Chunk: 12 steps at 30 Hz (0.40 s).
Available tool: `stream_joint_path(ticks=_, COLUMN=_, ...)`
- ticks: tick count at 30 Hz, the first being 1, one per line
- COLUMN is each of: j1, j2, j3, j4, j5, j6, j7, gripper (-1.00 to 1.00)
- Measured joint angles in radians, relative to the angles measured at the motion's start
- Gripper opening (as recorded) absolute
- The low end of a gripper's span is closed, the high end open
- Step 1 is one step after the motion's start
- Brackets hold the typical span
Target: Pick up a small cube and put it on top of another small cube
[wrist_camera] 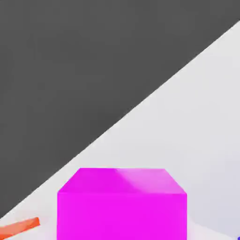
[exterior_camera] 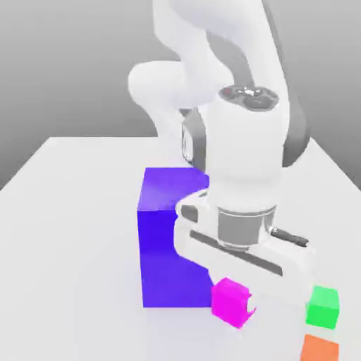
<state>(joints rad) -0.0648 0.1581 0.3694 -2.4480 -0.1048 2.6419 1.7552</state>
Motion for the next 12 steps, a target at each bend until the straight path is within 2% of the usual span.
stream_joint_path(ticks=4, j1=0.111, j2=-0.006, j3=0.104, j4=-0.025, j5=-0.022, j6=-0.03, j7=0.03, gripper=-1.0)
stream_joint_path(ticks=9, j1=0.194, j2=0.135, j3=0.035, j4=-0.015, j5=-0.177, j6=0.081, j7=0.137, gripper=-1.0)
stream_joint_path(ticks=10, j1=0.205, j2=0.154, j3=0.021, j4=-0.013, j5=-0.196, j6=0.096, j7=0.151, gripper=1.0)
stream_joint_path(ticks=12, j1=0.205, j2=0.154, j3=0.021, j4=-0.013, j5=-0.196, j6=0.096, j7=0.151, gripper=1.0)
